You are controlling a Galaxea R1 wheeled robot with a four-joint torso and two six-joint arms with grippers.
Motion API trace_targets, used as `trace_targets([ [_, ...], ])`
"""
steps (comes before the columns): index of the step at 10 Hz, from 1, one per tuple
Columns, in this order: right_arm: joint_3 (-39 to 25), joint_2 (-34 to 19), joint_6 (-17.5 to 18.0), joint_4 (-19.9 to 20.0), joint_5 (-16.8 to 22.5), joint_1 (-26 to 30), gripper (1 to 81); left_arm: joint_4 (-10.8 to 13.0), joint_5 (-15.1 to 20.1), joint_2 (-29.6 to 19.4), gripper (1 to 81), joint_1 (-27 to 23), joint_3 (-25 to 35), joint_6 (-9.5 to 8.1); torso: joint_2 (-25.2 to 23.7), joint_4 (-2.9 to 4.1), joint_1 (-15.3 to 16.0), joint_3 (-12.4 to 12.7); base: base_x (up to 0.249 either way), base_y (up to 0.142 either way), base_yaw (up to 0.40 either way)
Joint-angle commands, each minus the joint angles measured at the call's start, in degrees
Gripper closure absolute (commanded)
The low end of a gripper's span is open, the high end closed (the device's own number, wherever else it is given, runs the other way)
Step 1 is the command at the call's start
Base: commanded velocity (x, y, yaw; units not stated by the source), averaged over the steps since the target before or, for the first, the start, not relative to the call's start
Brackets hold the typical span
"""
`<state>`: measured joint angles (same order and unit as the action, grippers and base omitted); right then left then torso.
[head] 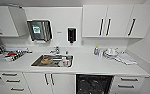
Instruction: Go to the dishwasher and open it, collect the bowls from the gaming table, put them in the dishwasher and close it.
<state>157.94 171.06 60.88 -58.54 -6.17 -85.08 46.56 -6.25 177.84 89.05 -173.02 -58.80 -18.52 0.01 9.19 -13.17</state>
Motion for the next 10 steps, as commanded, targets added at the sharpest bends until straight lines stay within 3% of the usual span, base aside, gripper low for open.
trace_targets([
  [1,0.3,-0.5,0.1,-0.3,2.0,2.9,1.0,-18.8,6.9,1.9,1.0,-1.6,2.7,19.15,0.0,0.00,0.0,0.0,0.000,0.000,0.000],
  [2,0.3,-0.5,0.1,-0.3,2.0,2.9,1.0,-24.7,8.0,1.9,1.0,-1.6,3.3,24.95,0.0,0.00,0.0,0.0,0.000,0.000,0.000],
  [3,0.4,-0.6,0.1,-0.3,2.0,2.9,1.0,-32.0,8.4,1.8,1.0,-1.6,3.6,33.50,0.0,0.00,0.0,0.0,0.000,0.000,0.000],
  [4,0.8,-0.6,0.0,-0.3,2.0,2.9,1.0,-38.4,8.4,1.7,1.0,-1.6,3.8,40.26,0.0,0.00,0.0,0.0,0.000,0.000,0.000],
  [5,1.0,-0.6,0.0,-0.3,2.0,2.9,1.0,-42.4,8.4,1.8,1.0,-1.6,3.9,45.08,0.0,0.00,0.0,0.0,0.000,0.000,0.000],
  [6,1.5,-0.6,-0.1,-0.3,2.0,2.9,1.0,-47.0,8.3,1.7,1.0,-1.6,4.2,51.03,0.0,0.00,0.0,0.0,0.000,0.000,0.000],
  [7,1.7,-0.6,-0.1,-0.3,2.0,2.9,1.0,-47.8,8.0,1.3,1.0,-1.9,4.7,52.73,0.0,0.00,0.0,0.0,0.000,0.000,0.000],
  [9,1.7,-0.4,-0.1,-0.6,2.2,2.4,1.0,-47.2,7.7,-1.2,1.0,-3.4,8.7,53.17,0.0,0.00,0.0,0.0,0.000,0.000,0.000],
  [10,1.6,-0.3,-0.2,-0.7,3.6,2.1,1.0,-45.4,7.7,-3.6,1.0,-4.2,12.8,53.43,0.0,0.00,0.0,0.0,0.000,0.000,0.000],
])
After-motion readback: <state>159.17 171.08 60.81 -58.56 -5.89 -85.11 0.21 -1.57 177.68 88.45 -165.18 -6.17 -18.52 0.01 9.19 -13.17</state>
